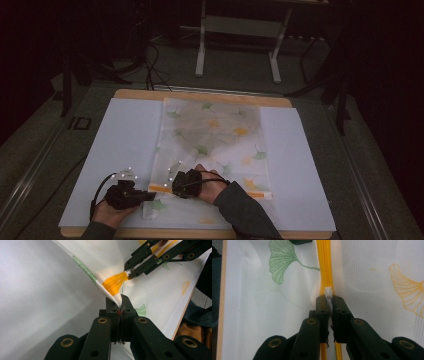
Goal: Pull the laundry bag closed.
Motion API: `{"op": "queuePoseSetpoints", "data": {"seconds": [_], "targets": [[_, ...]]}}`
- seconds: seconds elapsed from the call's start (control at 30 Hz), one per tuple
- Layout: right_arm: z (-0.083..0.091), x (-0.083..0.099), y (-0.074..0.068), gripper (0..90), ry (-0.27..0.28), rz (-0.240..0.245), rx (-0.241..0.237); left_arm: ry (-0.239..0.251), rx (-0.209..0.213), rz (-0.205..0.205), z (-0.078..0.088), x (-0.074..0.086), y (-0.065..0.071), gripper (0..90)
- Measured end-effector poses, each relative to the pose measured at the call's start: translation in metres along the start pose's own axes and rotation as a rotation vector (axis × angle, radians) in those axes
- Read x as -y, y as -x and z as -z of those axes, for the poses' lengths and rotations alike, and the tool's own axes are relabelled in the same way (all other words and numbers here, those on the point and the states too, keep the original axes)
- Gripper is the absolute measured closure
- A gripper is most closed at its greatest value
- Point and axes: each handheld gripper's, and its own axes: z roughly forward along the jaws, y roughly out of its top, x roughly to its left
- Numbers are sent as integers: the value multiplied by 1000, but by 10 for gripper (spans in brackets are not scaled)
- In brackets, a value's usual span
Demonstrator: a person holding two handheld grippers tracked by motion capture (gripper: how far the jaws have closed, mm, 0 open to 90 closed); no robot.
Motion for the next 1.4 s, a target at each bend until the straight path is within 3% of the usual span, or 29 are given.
{"op": "queuePoseSetpoints", "data": {"seconds": [1.4], "targets": [[10,18,-1,848,-45,0,26,10,1,3,2,0,-1,888]]}}
